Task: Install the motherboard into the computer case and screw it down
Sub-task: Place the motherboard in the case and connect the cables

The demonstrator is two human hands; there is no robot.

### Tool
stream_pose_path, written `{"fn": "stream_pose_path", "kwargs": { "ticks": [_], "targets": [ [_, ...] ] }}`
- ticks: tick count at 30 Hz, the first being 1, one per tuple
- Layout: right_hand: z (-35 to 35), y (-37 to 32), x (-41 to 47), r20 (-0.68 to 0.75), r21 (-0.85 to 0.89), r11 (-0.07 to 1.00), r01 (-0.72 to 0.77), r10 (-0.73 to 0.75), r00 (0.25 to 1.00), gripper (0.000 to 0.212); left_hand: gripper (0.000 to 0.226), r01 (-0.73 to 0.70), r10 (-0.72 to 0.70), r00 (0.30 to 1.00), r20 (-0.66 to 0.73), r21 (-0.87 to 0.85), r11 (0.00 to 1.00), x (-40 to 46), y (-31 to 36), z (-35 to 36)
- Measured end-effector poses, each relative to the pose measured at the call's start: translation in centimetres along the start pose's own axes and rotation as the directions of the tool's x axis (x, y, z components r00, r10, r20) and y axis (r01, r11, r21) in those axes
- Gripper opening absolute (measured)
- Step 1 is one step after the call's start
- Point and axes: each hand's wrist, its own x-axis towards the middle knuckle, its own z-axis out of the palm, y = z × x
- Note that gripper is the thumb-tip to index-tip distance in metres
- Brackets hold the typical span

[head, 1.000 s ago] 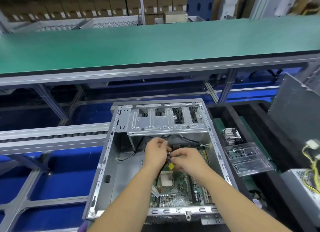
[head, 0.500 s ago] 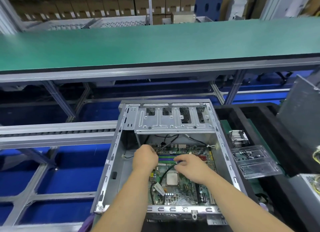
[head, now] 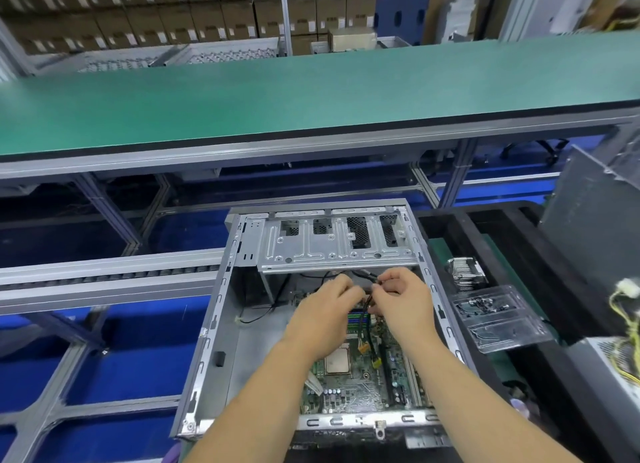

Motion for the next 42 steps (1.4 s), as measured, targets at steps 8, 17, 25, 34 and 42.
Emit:
{"fn": "stream_pose_path", "kwargs": {
  "ticks": [8, 17, 25, 34, 42],
  "targets": [
    [0.1, 0.3, 0.6, -0.036, -0.02, 1.0, 0.006, -0.007, 0.999, 0.021, 0.023, -0.283, 0.248, 0.957, 0.148, 0.3, 0.911, 0.0, 1.4, 0.1],
    [-0.9, -1.1, -0.6, 0.11, -0.566, 0.789, 0.24, -0.217, 0.97, 0.017, 0.014, -0.462, 0.342, 0.88, 0.33, 0.428, 0.776, 0.4, 2.7, 0.2],
    [-5.3, -4.6, 3.0, -0.013, -0.706, 0.609, 0.361, -0.522, 0.853, 0.025, 0.046, -0.431, 0.3, 0.807, 0.509, 0.16, 0.888, 2.5, 4.4, 1.3],
    [-5.3, -1.3, 7.3, 0.009, -0.695, 0.717, 0.052, -0.064, 0.998, 0.041, 0.014, -0.186, -0.012, 0.846, 0.533, 0.316, 0.93, 6.3, 5.9, 4.5],
    [-5.1, -1.3, 7.4, -0.031, -0.726, 0.684, 0.069, -0.132, 0.991, 0.032, 0.024, -0.305, 0.124, 0.831, 0.542, 0.259, 0.916, 7.5, 6.8, 7.4]
  ]
}}
